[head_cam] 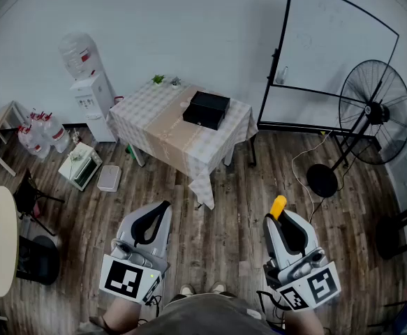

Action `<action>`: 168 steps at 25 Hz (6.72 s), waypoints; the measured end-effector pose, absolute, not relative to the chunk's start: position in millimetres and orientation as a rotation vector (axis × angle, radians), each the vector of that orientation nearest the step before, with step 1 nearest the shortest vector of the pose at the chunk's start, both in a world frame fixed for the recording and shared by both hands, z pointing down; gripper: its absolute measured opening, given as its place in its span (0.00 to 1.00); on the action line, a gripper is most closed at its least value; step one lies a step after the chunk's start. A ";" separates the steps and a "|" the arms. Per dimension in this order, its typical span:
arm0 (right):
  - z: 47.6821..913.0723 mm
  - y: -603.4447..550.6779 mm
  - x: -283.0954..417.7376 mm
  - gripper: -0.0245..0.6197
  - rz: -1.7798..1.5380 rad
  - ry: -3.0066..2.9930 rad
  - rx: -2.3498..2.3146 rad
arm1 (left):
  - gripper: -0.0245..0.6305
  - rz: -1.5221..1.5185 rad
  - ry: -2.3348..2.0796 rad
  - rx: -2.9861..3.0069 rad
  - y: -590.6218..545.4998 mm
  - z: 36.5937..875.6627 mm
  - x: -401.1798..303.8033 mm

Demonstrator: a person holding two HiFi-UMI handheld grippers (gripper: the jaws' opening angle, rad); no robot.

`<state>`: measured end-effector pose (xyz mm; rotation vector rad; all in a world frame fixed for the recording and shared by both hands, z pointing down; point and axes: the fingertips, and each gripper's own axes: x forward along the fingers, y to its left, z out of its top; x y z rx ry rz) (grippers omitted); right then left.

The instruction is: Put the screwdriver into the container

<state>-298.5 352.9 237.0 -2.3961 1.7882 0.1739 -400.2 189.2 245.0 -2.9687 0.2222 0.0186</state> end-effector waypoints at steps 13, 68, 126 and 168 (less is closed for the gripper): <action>251.1 376.5 -265.8 0.20 0.138 1.844 -2.341 | 0.04 0.006 0.221 -2.961 218.8 254.3 -362.8; 304.1 18.7 122.6 0.20 -0.177 2.005 -2.361 | 0.04 -0.157 0.280 -3.035 -115.6 304.7 21.9; 543.5 -266.1 233.1 0.20 -0.960 2.936 -1.613 | 0.04 -0.699 1.319 -2.959 -269.4 460.9 115.0; 548.2 -309.0 209.5 0.14 -0.922 3.027 -1.669 | 0.04 -0.694 1.536 -3.050 -299.4 495.4 53.8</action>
